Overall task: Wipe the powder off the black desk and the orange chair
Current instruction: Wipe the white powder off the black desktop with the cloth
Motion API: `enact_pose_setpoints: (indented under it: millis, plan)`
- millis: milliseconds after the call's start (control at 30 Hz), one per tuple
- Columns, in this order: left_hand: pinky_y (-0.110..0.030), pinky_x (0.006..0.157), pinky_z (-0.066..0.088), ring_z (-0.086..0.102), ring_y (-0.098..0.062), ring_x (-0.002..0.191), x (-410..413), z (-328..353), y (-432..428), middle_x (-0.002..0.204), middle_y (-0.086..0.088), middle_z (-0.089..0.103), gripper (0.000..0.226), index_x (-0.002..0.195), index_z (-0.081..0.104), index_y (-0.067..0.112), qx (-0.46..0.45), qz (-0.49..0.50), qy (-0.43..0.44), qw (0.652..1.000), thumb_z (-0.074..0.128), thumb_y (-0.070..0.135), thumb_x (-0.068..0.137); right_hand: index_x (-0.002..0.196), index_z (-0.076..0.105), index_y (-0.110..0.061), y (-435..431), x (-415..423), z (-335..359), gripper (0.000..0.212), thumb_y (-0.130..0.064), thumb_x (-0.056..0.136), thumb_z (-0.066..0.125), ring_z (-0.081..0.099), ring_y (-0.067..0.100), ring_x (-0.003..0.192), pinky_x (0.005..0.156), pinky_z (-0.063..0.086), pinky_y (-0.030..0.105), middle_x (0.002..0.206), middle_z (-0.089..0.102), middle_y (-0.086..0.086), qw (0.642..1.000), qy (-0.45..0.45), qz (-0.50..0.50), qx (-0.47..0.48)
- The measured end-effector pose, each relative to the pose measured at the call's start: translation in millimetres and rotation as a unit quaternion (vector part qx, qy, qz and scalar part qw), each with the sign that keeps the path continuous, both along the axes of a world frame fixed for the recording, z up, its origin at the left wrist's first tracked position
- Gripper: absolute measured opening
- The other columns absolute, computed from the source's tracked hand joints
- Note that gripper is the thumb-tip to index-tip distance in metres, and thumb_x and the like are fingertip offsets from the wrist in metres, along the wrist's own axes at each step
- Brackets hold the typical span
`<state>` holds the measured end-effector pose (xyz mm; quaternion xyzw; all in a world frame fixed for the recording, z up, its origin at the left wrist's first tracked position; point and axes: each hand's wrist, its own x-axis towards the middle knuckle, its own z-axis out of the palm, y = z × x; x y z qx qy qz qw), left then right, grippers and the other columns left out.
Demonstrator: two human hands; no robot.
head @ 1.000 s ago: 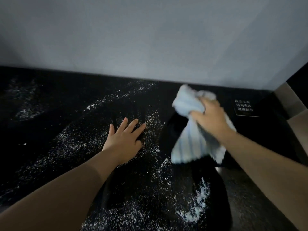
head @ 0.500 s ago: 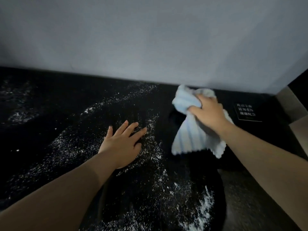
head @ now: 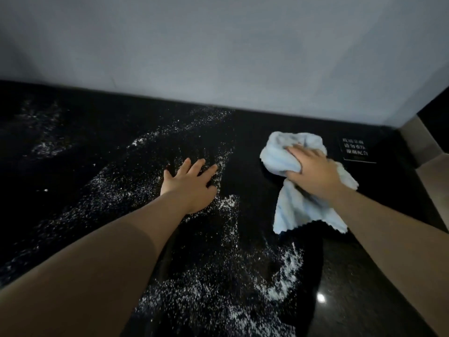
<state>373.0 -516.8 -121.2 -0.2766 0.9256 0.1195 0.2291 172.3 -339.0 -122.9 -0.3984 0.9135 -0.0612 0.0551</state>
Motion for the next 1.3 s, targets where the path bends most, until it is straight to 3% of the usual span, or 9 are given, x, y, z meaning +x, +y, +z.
enact_pose_setpoints:
  millis: [233, 367, 467, 567, 767, 900, 1000, 1100, 1300]
  plan:
    - [-0.056, 0.116, 0.001, -0.017, -0.021, 0.146, 19.6, 2.8, 24.7, 0.158, 0.008, -0.017, 0.058, 0.149, -0.007, 0.039, 0.031, 0.022, -0.012, 0.999, 0.020, 0.044, 0.098, 0.135, 0.043, -0.044, 51.4, 86.2, -5.0, 0.061, -0.035, 0.075, 0.047, 0.031, 0.015, 0.132, 0.102, 0.020, 0.034, 0.147, 0.037, -0.018, 0.994, -0.058, 0.091, -0.001]
    - [-0.055, 0.116, 0.001, -0.017, -0.021, 0.146, 37.4, 4.5, 43.1, 0.158, 0.009, -0.017, 0.058, 0.149, -0.006, 0.038, 0.036, 0.018, -0.016, 0.999, 0.020, 0.042, 0.098, 0.115, 0.062, -0.036, 74.4, 101.2, 16.2, 0.048, -0.031, 0.069, 0.048, 0.056, 0.016, 0.108, 0.092, 0.040, 0.035, 0.116, 0.065, -0.011, 0.949, -0.160, 0.269, -0.030]
    - [-0.056, 0.115, 0.002, -0.017, -0.022, 0.146, 46.8, 4.9, 52.6, 0.158, 0.008, -0.017, 0.058, 0.149, -0.008, 0.038, 0.034, 0.016, -0.020, 0.999, 0.020, 0.043, 0.098, 0.110, 0.054, -0.041, 72.5, 52.2, 7.1, 0.042, -0.029, 0.071, 0.045, 0.063, 0.028, 0.101, 0.081, 0.048, 0.037, 0.113, 0.062, -0.007, 0.983, -0.057, 0.123, -0.127]
    - [-0.056, 0.115, 0.002, -0.017, -0.021, 0.146, 57.0, 6.1, 63.2, 0.158, 0.008, -0.017, 0.058, 0.149, -0.007, 0.037, 0.037, 0.016, -0.023, 0.999, 0.020, 0.042, 0.098, 0.141, 0.033, -0.038, 79.4, 62.1, -8.1, 0.058, -0.037, 0.087, 0.051, 0.030, 0.024, 0.136, 0.106, 0.030, 0.046, 0.152, 0.030, -0.010, 0.998, -0.027, -0.043, 0.046]
    - [-0.055, 0.115, 0.000, -0.019, -0.021, 0.145, 81.0, 7.3, 84.6, 0.158, 0.008, -0.018, 0.058, 0.150, -0.007, 0.036, 0.038, 0.019, -0.026, 0.999, 0.020, 0.039, 0.098, 0.138, 0.039, -0.044, 110.8, 160.8, 1.8, 0.060, -0.048, 0.078, 0.034, 0.025, 0.015, 0.138, 0.109, 0.013, 0.038, 0.150, 0.031, -0.018, 0.983, -0.148, 0.108, -0.008]
    - [-0.056, 0.115, -0.001, -0.019, -0.021, 0.145, 97.4, 5.2, 98.7, 0.158, 0.008, -0.019, 0.059, 0.150, -0.008, 0.036, 0.040, 0.012, -0.024, 0.999, 0.020, 0.040, 0.098, 0.127, 0.058, -0.022, 122.6, 140.6, 13.6, 0.057, -0.033, 0.071, 0.047, 0.051, 0.027, 0.120, 0.099, 0.039, 0.046, 0.129, 0.059, 0.002, 0.977, -0.156, 0.068, -0.131]
    - [-0.058, 0.114, 0.000, -0.020, -0.022, 0.145, 106.5, 4.1, 105.3, 0.157, 0.007, -0.020, 0.057, 0.151, -0.002, 0.035, 0.040, 0.001, -0.033, 0.999, 0.020, 0.039, 0.099, 0.142, 0.036, -0.030, 135.7, 113.1, 13.2, 0.057, -0.035, 0.087, 0.050, 0.034, 0.029, 0.132, 0.101, 0.035, 0.050, 0.150, 0.034, -0.002, 0.992, -0.076, -0.104, -0.006]
    - [-0.059, 0.114, 0.001, -0.020, -0.024, 0.145, 114.0, 4.2, 111.5, 0.158, 0.007, -0.019, 0.053, 0.150, 0.011, 0.032, 0.039, -0.010, -0.036, 0.999, 0.020, 0.038, 0.099, 0.145, 0.016, -0.043, 146.6, 143.1, -0.1, 0.064, -0.047, 0.087, 0.042, 0.019, 0.027, 0.140, 0.105, 0.028, 0.050, 0.157, 0.012, -0.012, 0.988, -0.058, -0.105, 0.097]
    - [-0.056, 0.115, 0.001, -0.018, -0.021, 0.145, 138.0, 8.7, 129.6, 0.158, 0.008, -0.018, 0.057, 0.151, 0.001, 0.036, 0.055, 0.000, -0.025, 0.998, 0.022, 0.038, 0.098, 0.134, 0.044, -0.045, 163.4, 215.8, 13.0, 0.078, -0.053, 0.059, 0.026, 0.033, 0.019, 0.133, 0.105, 0.028, 0.042, 0.147, 0.036, -0.018, 0.988, -0.145, 0.051, -0.018]
